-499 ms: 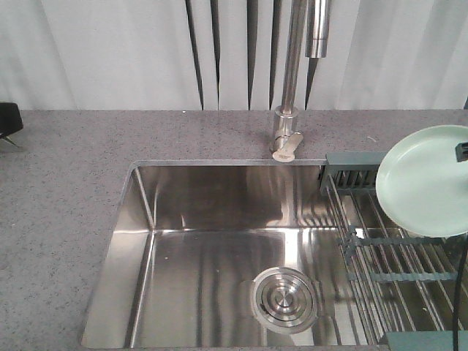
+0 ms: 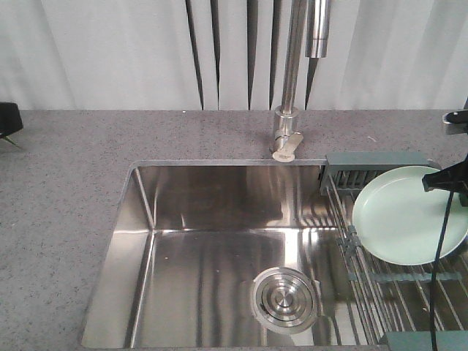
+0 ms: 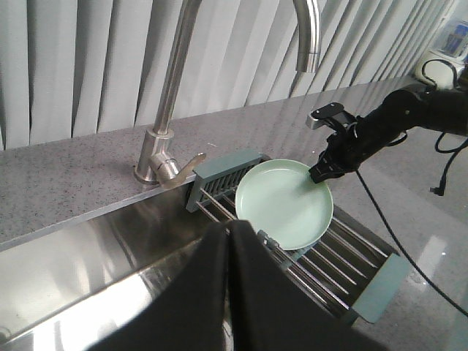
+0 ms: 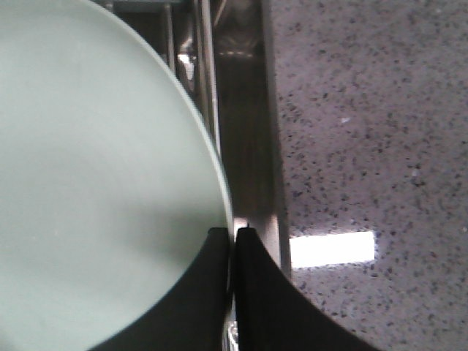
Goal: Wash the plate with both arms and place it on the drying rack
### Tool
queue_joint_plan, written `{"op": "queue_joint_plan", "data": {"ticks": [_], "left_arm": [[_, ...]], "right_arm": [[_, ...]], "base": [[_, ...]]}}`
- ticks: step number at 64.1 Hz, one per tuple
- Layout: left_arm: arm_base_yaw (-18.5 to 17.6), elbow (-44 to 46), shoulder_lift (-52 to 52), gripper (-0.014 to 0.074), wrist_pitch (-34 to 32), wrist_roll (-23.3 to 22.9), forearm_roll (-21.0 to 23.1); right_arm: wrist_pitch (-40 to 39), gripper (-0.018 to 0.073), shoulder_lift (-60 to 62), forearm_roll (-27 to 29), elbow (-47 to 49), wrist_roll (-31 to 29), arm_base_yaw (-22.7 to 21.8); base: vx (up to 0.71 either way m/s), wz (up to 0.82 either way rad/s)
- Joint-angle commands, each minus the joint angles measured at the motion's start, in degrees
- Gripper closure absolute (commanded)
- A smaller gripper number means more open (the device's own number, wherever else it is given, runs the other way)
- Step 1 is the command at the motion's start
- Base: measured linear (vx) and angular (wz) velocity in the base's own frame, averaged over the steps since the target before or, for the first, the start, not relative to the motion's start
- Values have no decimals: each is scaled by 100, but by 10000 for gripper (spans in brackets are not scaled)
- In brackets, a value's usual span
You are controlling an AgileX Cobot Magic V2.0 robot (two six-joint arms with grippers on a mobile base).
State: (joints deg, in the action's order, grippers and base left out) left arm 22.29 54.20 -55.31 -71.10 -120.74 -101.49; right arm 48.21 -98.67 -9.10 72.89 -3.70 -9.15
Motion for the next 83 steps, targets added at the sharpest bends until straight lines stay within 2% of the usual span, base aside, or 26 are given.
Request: {"op": "queue_joint_plan", "data": {"ticks": [1,6,22,30,37,43,60,74,83], "left_arm": [[15,134,50,602,-782,-44,-185],[15,134,50,602,-782,-44,-185],[15,134,50,602,-782,-44,-185],[15,134,50,602,-782,-44,-185],[15,134,50,602,-782,-44,-179],[15,134,50,602,-782,-44,-179],[15,134,50,602,-782,-44,21],[15,134,50,602,-782,-44,59],[2,134,50,602,-777,-44,67]], "right_arm": [[-233,515,211,195,195,-262,-17],[-246,463,211,261,195,-287,-17],[-257,183,217,252,195,-250,-23],[-339,124,352,252,209,-82,-23],[-279,145,580,387,409,-42,-23],[-80,218,880,839,706,-144,-23],[330,577,2014,2684,1261,-1692,-16],[894,569,3175,3704,1261,-2444,-16],[1035,568,4076,3870,1261,-2616,-16]], "base": [[0,0],[0,0],[0,0],[0,0],[0,0],[0,0],[0,0],[0,0],[0,0]]}}
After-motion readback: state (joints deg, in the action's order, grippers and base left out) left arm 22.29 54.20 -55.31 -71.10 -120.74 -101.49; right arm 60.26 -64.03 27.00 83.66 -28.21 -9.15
